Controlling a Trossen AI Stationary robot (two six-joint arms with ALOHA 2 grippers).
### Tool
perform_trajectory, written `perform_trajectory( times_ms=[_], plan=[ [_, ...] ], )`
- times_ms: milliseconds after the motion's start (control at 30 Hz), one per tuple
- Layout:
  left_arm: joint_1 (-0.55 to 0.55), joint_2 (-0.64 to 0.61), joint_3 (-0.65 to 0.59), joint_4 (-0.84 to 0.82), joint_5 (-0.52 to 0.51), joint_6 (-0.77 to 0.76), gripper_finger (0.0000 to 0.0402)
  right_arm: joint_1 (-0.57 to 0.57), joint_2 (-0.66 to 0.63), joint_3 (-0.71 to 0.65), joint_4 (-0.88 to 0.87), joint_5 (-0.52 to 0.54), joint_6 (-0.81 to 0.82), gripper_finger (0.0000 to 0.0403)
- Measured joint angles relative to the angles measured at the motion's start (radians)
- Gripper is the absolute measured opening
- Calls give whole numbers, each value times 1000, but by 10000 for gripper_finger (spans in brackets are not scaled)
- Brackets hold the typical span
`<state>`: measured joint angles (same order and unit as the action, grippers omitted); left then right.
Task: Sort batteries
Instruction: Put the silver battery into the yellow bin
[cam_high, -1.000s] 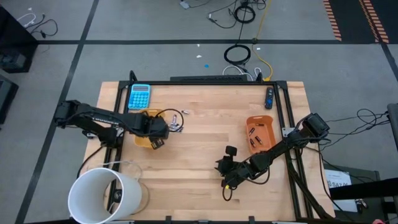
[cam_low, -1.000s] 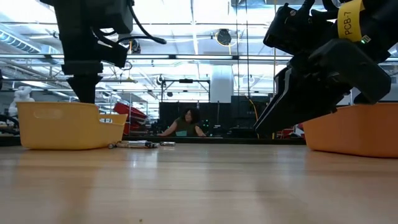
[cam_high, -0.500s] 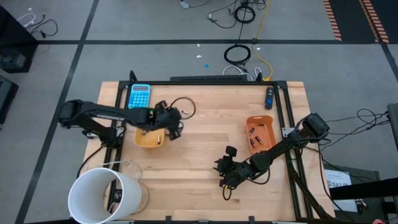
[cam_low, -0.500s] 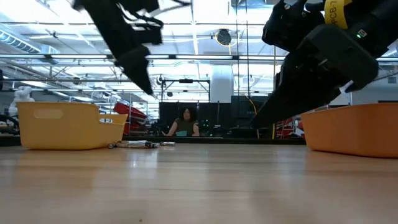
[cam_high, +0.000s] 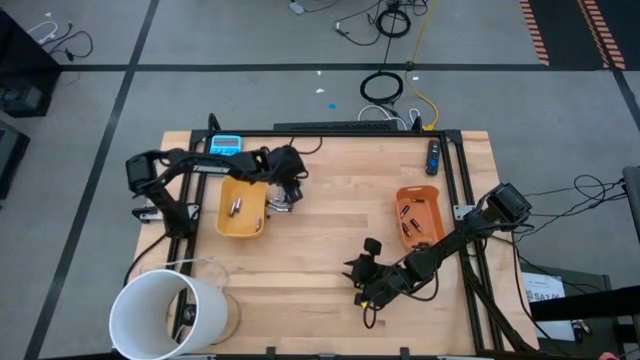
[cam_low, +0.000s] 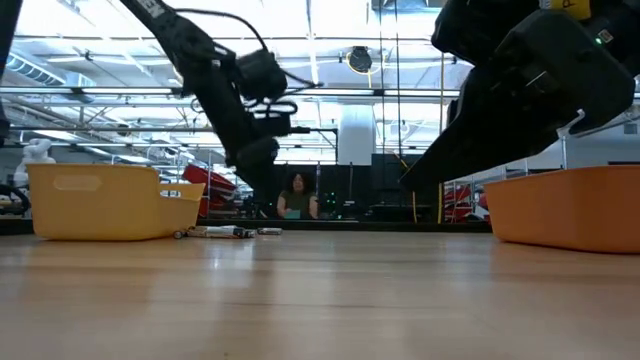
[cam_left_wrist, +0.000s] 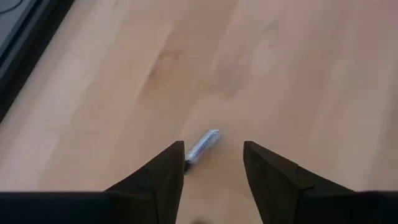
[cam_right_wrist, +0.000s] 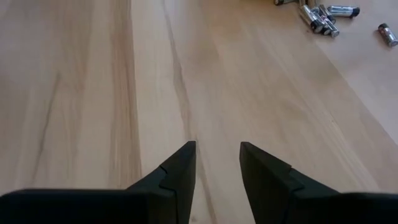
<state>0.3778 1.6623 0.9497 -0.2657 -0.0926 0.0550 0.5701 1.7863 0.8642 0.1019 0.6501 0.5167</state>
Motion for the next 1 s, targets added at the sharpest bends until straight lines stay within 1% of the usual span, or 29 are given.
perform_trajectory(
  times_ms=[133, 267, 433, 567, 900, 1000],
  plan=[
    [38, 33, 0, 27, 0, 42, 171, 6, 0, 0, 0, 0, 2, 115],
    [52, 62, 0, 43, 4, 118, 171, 6, 0, 0, -1, 0, 17, 115],
    [56, 85, 0, 56, 41, 211, 171, 8, 0, 0, -1, 0, 29, 115],
    [63, 103, 1, 59, 123, 240, 171, 8, 0, 0, -1, 0, 39, 115],
    [63, 152, 3, 69, 132, 277, 170, 8, 0, 0, -1, 0, 40, 115],
    [63, 173, 6, 73, 160, 277, 155, 8, 0, 0, -1, 0, 40, 115]
  ],
)
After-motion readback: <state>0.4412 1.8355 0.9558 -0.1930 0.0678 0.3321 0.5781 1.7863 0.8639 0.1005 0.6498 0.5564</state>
